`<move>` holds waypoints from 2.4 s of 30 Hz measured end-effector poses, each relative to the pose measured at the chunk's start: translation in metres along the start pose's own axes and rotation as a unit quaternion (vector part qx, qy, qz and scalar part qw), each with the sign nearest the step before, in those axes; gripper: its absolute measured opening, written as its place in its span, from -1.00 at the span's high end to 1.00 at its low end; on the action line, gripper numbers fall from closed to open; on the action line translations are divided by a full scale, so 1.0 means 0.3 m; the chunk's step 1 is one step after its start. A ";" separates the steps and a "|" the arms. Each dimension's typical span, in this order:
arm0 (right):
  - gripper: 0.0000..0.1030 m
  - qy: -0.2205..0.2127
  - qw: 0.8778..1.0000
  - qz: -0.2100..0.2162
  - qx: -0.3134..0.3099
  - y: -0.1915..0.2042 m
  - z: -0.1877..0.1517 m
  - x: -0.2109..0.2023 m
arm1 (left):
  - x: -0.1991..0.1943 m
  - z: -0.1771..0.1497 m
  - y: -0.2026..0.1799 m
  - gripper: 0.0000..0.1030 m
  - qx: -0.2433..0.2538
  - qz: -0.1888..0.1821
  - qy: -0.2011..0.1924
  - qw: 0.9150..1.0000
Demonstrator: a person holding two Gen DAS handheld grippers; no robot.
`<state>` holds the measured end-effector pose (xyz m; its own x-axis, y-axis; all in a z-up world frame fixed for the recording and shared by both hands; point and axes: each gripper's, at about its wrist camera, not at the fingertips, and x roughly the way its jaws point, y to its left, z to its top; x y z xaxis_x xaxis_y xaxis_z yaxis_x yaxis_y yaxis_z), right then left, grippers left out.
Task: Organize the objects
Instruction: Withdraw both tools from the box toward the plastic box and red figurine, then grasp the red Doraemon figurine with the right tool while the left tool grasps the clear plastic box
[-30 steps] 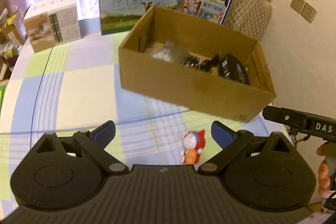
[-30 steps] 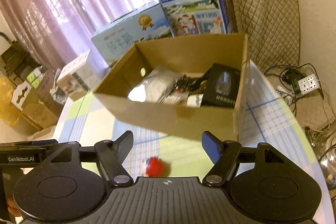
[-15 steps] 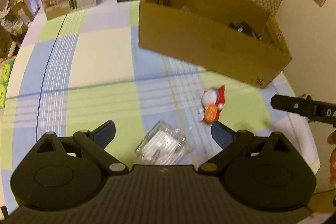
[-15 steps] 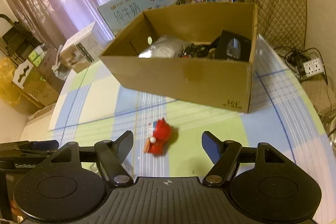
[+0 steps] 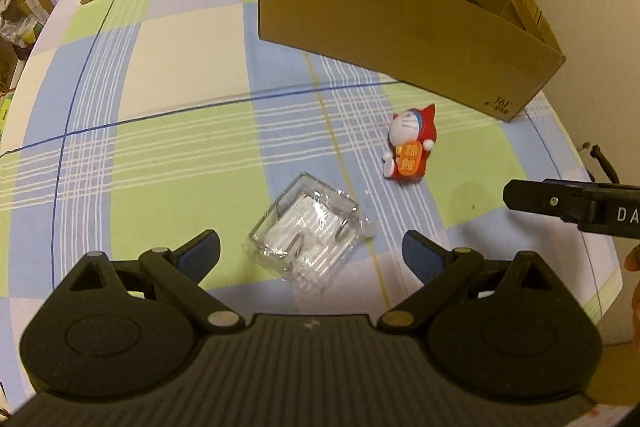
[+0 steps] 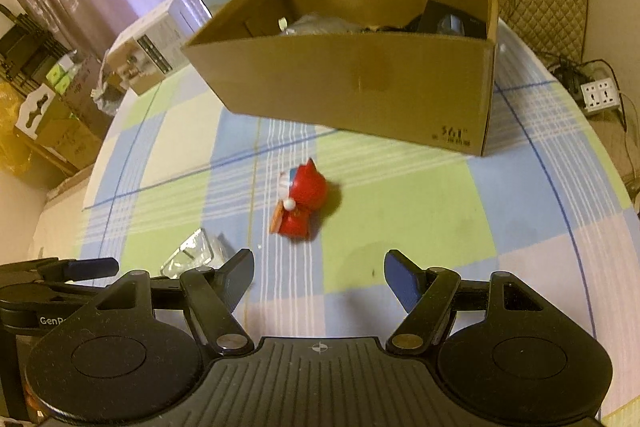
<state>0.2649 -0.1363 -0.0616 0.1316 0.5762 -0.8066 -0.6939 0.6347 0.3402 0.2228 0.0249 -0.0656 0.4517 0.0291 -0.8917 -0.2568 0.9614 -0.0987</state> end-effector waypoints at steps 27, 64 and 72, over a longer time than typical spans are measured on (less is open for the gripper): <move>-0.34 0.037 0.998 -0.029 0.046 -0.053 -0.025 0.082 | 0.213 -0.007 -0.042 -0.79 0.125 0.003 -0.001 0.992; -0.34 0.018 0.998 -0.031 -0.048 0.120 0.139 0.328 | 0.252 0.046 0.187 -0.01 0.013 0.060 -0.013 0.998; 0.17 0.022 0.996 -0.053 -0.072 0.134 0.144 0.409 | 0.262 0.057 0.190 -0.02 0.005 0.059 -0.011 0.998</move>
<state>0.2838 -0.0178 -0.1261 0.1805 0.4854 -0.8555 -0.7720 0.6089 0.1826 0.2584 0.0867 -0.1338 0.4379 0.1478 -0.8868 -0.2999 0.9539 0.0109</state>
